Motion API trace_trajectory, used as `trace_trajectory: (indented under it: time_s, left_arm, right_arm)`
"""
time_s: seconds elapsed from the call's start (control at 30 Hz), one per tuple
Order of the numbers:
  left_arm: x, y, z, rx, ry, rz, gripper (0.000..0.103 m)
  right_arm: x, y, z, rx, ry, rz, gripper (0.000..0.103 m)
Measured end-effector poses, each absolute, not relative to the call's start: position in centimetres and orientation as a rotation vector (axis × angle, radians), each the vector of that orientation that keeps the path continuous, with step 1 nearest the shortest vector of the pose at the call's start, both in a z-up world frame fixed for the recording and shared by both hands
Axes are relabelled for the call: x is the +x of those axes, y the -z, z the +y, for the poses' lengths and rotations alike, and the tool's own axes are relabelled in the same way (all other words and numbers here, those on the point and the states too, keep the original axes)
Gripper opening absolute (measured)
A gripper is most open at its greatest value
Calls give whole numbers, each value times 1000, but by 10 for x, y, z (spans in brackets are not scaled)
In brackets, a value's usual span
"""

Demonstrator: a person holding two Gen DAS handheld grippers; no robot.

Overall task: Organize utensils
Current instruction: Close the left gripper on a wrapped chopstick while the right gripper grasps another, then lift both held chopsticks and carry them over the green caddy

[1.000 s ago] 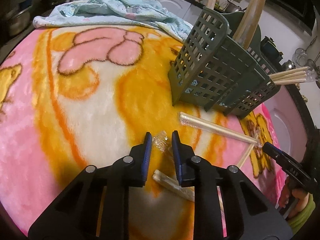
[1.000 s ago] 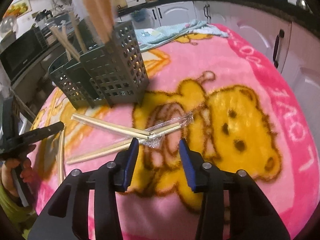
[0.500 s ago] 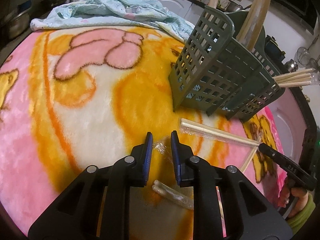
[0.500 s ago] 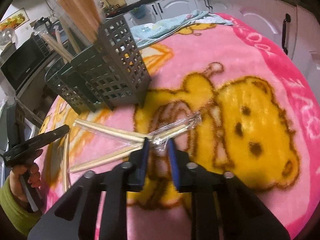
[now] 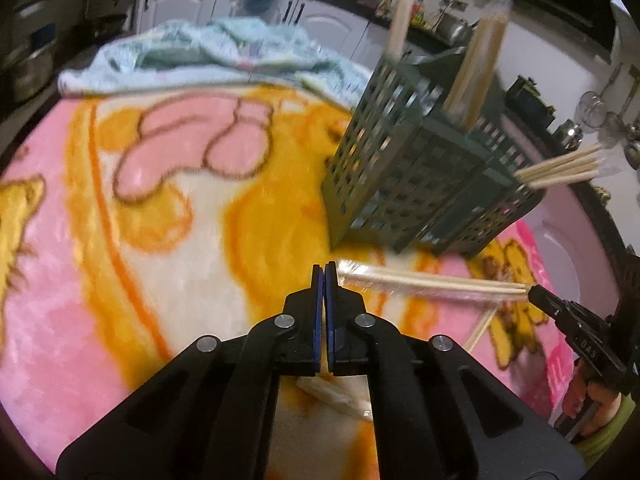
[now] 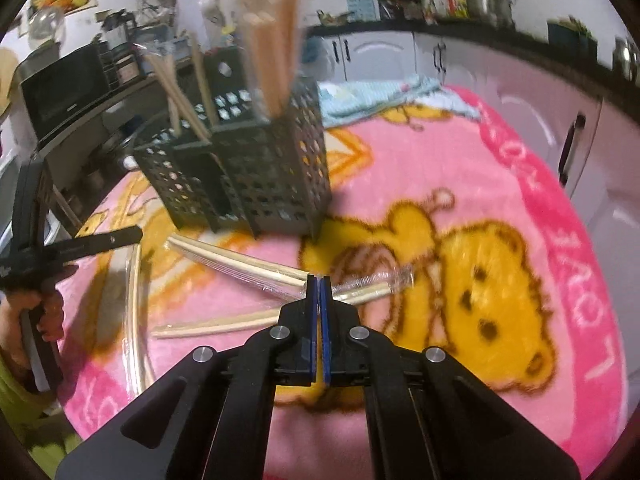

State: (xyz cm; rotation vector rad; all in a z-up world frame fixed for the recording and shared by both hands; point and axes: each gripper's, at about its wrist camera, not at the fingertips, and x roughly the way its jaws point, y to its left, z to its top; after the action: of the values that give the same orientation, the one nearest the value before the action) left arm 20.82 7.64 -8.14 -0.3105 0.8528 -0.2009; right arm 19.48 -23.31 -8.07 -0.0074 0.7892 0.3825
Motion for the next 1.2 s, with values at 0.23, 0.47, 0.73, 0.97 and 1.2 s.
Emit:
trace_trajectory:
  time_s: [0.23,0.47,0.73,0.97,1.2]
  left_arm:
    - [198,33,73,-292,239,734,0]
    - [193,-10,57,-259,286,644,0]
    - [189,-61,43,-232,339,546,0]
    - [192,-100,38,-229,365,473,0]
    - [200,-140,36,-249,394,404,0]
  right_arm:
    - [172,39,-215,-93,-429,673,2]
    - [155,-9,-195,-164,-489,564,1]
    - [144,-59,-181,-215,-540,463,1]
    - [139,-94,-180,-223,-554,399,1]
    - [135,-126,-183,-206,-567,327,1]
